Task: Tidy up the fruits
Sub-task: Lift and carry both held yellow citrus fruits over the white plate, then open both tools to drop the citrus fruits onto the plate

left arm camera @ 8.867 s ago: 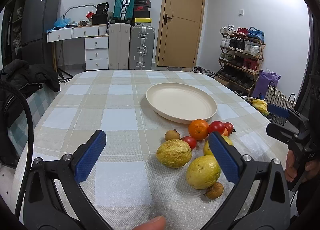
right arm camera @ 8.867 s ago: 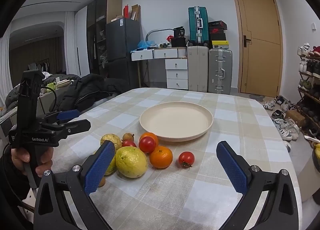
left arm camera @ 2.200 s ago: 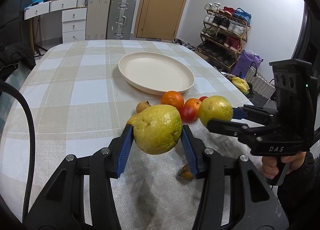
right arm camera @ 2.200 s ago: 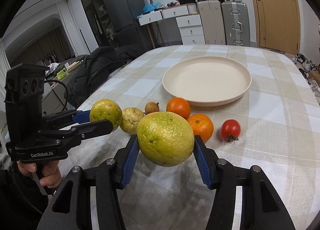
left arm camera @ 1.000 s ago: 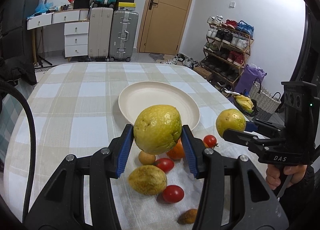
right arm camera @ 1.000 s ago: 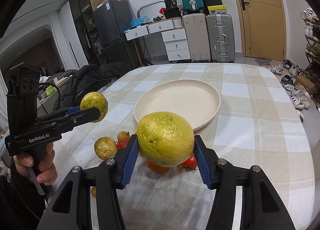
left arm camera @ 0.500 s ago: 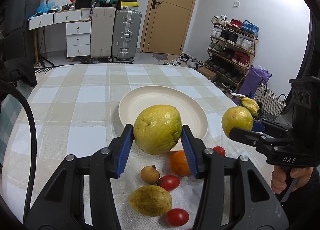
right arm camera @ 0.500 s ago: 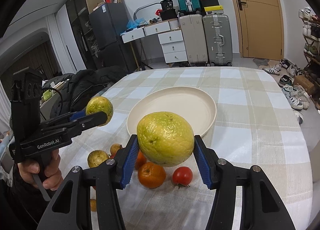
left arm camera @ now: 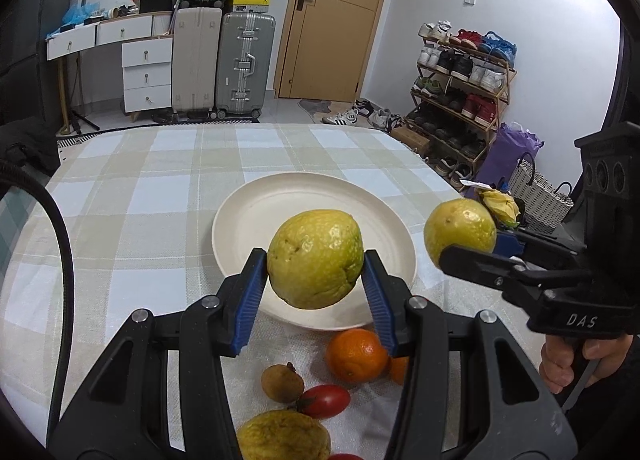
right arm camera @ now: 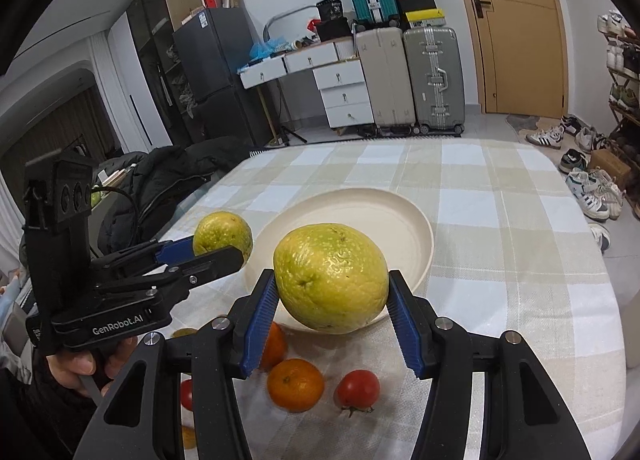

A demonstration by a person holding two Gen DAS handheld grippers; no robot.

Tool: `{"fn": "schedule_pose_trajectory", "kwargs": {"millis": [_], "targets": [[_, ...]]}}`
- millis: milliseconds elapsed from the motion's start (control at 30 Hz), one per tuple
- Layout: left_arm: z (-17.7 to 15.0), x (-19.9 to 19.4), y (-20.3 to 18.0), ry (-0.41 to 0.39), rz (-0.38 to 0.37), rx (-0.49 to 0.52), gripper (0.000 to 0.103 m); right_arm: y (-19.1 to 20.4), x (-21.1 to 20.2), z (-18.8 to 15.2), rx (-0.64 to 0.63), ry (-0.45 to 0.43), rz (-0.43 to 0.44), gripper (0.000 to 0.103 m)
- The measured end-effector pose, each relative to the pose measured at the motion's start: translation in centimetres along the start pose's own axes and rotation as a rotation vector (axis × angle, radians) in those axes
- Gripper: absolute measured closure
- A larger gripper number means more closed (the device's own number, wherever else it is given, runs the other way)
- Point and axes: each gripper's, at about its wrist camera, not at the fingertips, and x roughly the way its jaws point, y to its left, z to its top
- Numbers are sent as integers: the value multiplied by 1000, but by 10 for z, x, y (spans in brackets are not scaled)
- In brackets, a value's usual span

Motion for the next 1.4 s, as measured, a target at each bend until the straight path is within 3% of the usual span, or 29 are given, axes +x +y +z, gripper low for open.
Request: {"fn": "schedule_pose_trajectory", "kwargs": {"millis": [667, 1267, 1400], "targets": [[1, 62, 3, 114, 29, 1, 57, -3, 46, -4, -20, 79, -11, 47], [1, 68, 7, 171, 39, 2, 57, -5, 56, -4, -21, 93, -38, 47], [1, 63, 13, 153, 30, -25, 57, -4, 42, -3, -32, 57, -64, 41]]}}
